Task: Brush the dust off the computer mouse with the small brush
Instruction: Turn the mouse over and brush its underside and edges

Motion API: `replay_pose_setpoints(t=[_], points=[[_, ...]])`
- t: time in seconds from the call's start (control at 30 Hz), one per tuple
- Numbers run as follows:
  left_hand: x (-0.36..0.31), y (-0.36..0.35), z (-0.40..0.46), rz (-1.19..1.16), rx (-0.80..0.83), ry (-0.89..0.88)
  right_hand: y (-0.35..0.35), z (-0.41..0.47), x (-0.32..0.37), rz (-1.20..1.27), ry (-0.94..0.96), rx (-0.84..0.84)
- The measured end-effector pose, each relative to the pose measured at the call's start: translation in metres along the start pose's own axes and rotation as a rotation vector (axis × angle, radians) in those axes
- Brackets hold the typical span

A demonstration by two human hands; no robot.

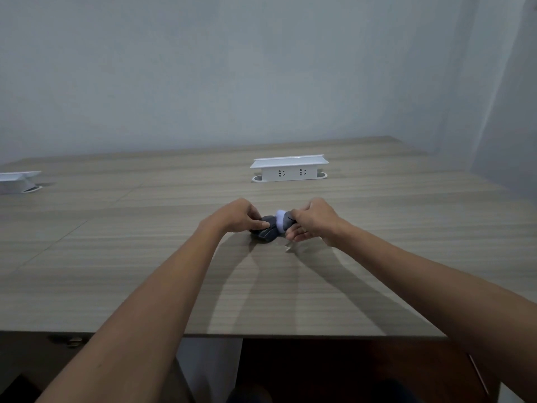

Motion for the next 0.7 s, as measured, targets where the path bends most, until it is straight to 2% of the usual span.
replay_pose_setpoints(t=[0.23, 0.33, 0.53, 0.7], points=[[0.004, -0.003, 0.002, -0.151, -0.015, 0.067, -0.002, 0.001, -0.005, -0.152, 0.129, 0.054], [0.003, -0.002, 0.001, -0.152, -0.019, 0.077, -0.004, -0.003, -0.002, -0.327, 0.254, 0.091], [0.003, -0.003, -0.001, -0.162, -0.003, 0.095, 0.007, -0.008, 0.020, -0.802, 0.542, -0.013], [0.004, -0.002, 0.000, -0.175, 0.002, 0.099, 0.001, -0.016, 0.024, -0.927, 0.681, 0.107]])
Point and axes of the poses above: each hand's wrist, its own z-axis towards the middle knuckle, its own y-axis out of the back of the hand, x = y × z, the point moved 3 cm from there along z, towards the middle knuckle, and after that the axes turned 1 degree about -y, right-handed, at the moved point
